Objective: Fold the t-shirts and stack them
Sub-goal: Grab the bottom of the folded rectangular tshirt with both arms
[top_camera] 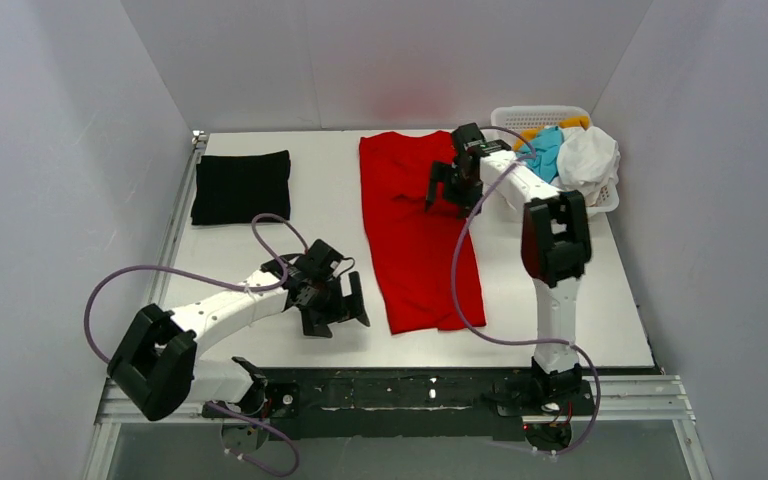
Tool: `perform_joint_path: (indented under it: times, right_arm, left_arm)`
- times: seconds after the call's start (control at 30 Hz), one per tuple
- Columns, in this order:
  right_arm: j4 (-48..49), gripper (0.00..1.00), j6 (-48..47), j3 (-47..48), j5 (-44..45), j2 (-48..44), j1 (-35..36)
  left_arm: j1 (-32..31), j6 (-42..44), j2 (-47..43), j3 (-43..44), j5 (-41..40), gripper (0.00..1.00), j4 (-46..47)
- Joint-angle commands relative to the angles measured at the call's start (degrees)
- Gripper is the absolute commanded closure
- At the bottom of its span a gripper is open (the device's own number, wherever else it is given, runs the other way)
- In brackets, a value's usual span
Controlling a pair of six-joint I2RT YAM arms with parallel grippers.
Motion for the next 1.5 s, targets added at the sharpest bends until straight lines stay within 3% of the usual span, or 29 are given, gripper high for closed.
perform_joint_path:
  times: [0.0,0.33,0.4,0.5,0.7,0.83,1.07,1.2,1.47]
  right_arm:
    - [1.22,0.03,1.71,-19.72,-0.77,-27.24,1.75]
    - [6.42,0.02,10.94,-53.43,8.17,-57.33,1.72]
    - [6.49,0.02,12.27,-58.85,8.20,-61.33,1.68]
    - [6.52,0.03,12.98,-64.89,8.58,-66.34,1.68]
    - [5.54,0.03,13.47,-70.13,9.71,-70.70,1.68]
    - [6.20,0.04,13.28,-73.12,8.09,-70.72,1.68]
    - [5.96,0.05,12.40,-77.35,6.77,-71.29,1.68]
    - [5.60,0.05,12.37,-79.38,6.75,-72.68,1.65]
    - [4.51,0.05,12.04,-79.78,4.94,-74.57,1.68]
  left_arm:
    - [-6.56,-2.37,4.59,4.12,0.04,0.02,-1.43]
    - [-14.23,-3.70,19.58,15.10,-3.25,0.04,0.08]
    - [-15.64,-2.85,22.64,18.05,-4.49,0.12,-1.10]
    - [-17.06,-2.59,26.39,21.74,-5.62,0.31,-4.87]
    - [-18.98,-2.95,30.14,25.57,-9.67,0.63,-12.01]
    - [-19.45,-3.37,29.85,25.88,-12.19,0.70,-13.92]
    - [-19.47,-2.90,31.09,28.34,-13.63,0.71,-15.20]
    - [-19.46,-2.25,30.84,29.31,-13.51,0.77,-14.98]
    - [-19.51,-2.85,26.71,27.88,-9.02,0.71,-11.14]
